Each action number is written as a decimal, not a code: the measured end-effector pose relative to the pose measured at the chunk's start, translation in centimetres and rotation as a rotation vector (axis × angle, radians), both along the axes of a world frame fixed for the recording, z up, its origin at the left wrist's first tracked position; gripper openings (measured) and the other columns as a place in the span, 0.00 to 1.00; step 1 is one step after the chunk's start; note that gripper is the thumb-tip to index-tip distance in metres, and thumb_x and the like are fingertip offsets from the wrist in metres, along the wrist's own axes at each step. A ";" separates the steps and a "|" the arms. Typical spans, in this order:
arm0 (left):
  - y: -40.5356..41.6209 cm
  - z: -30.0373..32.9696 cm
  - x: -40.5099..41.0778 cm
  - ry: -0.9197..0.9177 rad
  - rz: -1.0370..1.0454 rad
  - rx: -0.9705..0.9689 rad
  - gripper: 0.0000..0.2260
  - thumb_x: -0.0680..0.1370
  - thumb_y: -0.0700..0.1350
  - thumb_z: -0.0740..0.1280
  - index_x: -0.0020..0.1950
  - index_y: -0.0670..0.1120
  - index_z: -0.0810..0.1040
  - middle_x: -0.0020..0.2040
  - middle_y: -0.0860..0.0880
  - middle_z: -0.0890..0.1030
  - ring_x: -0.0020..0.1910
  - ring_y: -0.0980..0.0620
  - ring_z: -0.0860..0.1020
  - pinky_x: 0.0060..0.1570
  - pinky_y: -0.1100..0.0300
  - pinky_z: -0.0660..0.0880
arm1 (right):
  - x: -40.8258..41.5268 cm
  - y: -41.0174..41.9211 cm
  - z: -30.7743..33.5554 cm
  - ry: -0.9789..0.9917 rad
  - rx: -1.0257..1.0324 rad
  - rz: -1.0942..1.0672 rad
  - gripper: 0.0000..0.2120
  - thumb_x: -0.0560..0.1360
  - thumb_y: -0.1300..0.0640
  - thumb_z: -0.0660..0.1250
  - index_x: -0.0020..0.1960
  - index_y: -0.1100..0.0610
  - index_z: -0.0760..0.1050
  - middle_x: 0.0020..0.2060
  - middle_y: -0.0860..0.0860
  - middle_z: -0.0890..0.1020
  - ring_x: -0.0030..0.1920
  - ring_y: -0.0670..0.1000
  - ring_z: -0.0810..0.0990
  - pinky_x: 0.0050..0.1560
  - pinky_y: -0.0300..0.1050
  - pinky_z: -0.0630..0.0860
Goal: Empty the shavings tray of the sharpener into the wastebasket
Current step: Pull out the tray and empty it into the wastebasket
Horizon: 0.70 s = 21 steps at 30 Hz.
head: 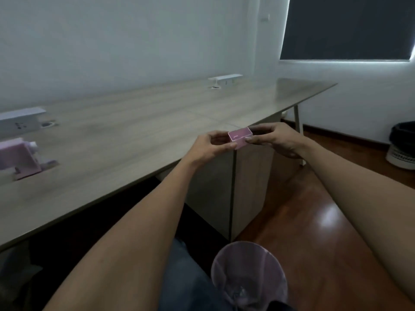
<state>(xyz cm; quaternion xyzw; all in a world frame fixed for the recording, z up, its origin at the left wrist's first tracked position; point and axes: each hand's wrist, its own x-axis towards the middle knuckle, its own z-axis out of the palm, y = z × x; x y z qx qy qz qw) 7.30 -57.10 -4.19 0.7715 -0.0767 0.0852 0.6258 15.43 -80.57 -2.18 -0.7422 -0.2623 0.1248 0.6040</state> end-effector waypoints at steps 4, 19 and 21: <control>-1.1 -3.8 -0.4 0.059 0.004 0.013 0.25 0.74 0.39 0.77 0.69 0.37 0.77 0.61 0.43 0.84 0.58 0.51 0.84 0.53 0.68 0.79 | 0.3 -1.0 -4.9 0.120 0.036 -0.022 0.30 0.66 0.62 0.81 0.67 0.63 0.78 0.60 0.55 0.85 0.63 0.52 0.83 0.67 0.48 0.77; -4.3 -22.3 -4.1 0.415 -0.017 -0.103 0.20 0.77 0.33 0.71 0.69 0.33 0.76 0.64 0.38 0.82 0.60 0.49 0.80 0.58 0.67 0.77 | -5.2 -2.7 -24.4 0.557 -0.007 -0.112 0.24 0.68 0.70 0.78 0.63 0.68 0.79 0.58 0.62 0.85 0.62 0.58 0.83 0.68 0.50 0.76; -4.7 -24.3 -4.4 0.482 -0.023 -0.119 0.19 0.78 0.34 0.71 0.69 0.35 0.77 0.64 0.38 0.82 0.60 0.48 0.81 0.60 0.63 0.78 | -6.2 -2.9 -26.1 0.630 -0.007 -0.101 0.23 0.69 0.69 0.77 0.63 0.68 0.79 0.57 0.62 0.85 0.60 0.57 0.84 0.64 0.47 0.78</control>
